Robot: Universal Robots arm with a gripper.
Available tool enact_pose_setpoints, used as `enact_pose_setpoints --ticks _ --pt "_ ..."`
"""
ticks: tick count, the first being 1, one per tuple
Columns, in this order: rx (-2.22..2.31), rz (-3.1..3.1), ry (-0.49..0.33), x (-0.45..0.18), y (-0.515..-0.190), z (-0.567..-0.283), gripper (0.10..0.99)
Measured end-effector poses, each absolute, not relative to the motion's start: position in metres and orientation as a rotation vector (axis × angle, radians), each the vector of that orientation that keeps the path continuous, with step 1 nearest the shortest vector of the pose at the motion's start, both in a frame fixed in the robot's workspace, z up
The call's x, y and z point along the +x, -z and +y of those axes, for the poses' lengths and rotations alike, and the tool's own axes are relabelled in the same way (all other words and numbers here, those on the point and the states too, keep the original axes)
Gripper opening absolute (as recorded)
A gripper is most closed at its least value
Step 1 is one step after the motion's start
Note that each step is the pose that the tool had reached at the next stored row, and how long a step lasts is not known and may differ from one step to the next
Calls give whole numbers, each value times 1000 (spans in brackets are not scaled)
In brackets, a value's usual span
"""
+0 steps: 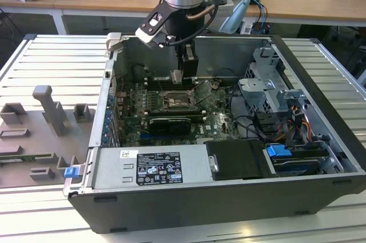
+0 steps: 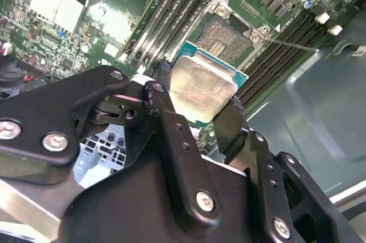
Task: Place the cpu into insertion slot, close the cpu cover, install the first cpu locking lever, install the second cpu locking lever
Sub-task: 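Place the cpu into insertion slot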
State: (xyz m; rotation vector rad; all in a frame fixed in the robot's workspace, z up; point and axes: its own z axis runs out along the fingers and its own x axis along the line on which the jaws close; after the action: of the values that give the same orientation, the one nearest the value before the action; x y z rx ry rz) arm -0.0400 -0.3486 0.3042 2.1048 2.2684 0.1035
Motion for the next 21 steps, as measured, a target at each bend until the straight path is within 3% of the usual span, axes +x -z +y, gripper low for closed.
enact_pose_setpoints --ticks 21 --pt "2186 2186 -102 -40 -280 -348 541"
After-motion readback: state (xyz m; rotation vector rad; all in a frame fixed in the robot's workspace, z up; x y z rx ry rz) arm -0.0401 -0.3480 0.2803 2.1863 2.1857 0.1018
